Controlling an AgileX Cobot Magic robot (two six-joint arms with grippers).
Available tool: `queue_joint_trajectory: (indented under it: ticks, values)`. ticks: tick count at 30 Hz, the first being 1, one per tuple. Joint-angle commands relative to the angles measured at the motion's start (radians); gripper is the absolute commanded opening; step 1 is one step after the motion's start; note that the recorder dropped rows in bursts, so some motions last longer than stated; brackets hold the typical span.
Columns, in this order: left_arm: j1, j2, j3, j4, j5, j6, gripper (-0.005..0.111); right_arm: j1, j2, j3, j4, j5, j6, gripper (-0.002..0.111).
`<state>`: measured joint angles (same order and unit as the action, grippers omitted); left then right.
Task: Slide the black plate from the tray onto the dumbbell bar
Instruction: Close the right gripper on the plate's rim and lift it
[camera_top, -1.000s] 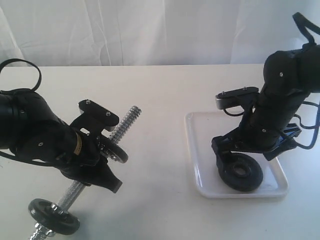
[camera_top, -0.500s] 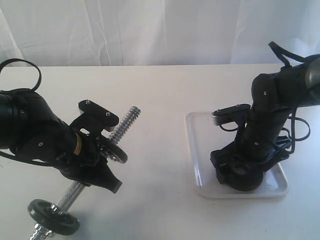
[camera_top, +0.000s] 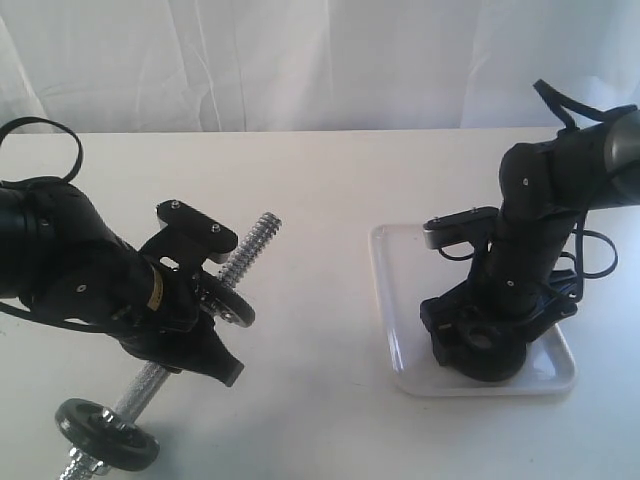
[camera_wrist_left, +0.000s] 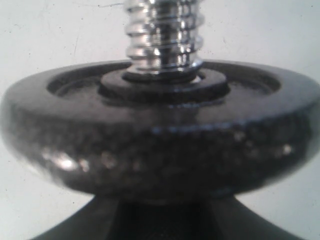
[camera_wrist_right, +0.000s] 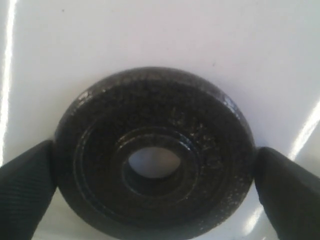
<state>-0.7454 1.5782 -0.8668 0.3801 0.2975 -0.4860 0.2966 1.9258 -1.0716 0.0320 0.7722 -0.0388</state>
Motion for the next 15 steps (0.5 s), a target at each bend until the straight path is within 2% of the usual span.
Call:
queue_joint_trajectory:
  ticks: [1, 15]
  values:
    - [-0.007, -0.042, -0.019, 0.001, -0.019, -0.008, 0.000, -0.009, 0.095, 0.027, 0.068, -0.009, -0.001, 0.105]
    - [-0.007, -0.042, -0.019, 0.001, -0.019, -0.008, 0.000, -0.009, 0.116, 0.027, 0.088, 0.027, -0.029, 0.104]
